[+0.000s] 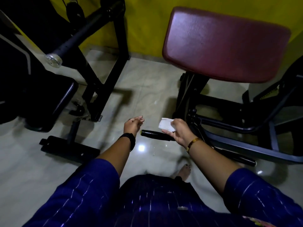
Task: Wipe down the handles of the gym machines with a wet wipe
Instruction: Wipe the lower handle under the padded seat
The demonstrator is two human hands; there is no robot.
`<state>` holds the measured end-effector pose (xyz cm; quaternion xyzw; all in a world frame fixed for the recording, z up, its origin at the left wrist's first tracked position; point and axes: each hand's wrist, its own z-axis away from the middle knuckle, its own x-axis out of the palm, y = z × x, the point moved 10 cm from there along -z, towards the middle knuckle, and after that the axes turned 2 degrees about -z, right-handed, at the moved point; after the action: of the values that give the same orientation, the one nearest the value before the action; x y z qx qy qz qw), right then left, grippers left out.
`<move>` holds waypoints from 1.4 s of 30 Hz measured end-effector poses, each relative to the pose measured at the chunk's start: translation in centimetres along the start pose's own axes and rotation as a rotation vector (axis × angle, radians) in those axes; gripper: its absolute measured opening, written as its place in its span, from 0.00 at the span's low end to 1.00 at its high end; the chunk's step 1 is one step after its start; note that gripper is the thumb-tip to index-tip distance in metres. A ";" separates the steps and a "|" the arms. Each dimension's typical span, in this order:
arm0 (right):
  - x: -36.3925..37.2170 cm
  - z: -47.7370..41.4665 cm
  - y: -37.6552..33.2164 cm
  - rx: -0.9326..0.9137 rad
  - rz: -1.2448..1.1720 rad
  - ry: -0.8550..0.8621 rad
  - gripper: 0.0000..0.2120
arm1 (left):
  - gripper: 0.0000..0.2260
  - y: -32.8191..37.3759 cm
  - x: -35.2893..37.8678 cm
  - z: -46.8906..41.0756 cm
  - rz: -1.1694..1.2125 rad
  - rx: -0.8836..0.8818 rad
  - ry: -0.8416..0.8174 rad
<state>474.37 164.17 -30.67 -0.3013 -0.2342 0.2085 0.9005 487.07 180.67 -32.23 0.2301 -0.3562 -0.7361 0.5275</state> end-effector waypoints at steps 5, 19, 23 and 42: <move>0.9 -0.8 0.0 -0.149 0.345 0.059 0.11 | 0.14 -3.4 -1.4 -0.3 0.044 -0.137 0.022; 5.8 0.8 8.5 -0.849 1.894 -0.291 0.35 | 0.22 -6.4 -0.3 -0.5 0.085 -0.247 -0.084; 1.6 -0.6 6.6 -0.710 2.001 -0.056 0.35 | 0.24 -6.2 -0.3 -0.6 0.085 -0.241 -0.092; 1.1 -1.6 6.0 -0.630 1.974 -0.058 0.32 | 0.24 -5.7 0.1 -0.7 0.090 -0.248 -0.118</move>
<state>474.75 168.44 -35.33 -0.5760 0.0515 0.7902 0.2030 483.99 181.44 -37.06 0.1032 -0.3031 -0.7623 0.5625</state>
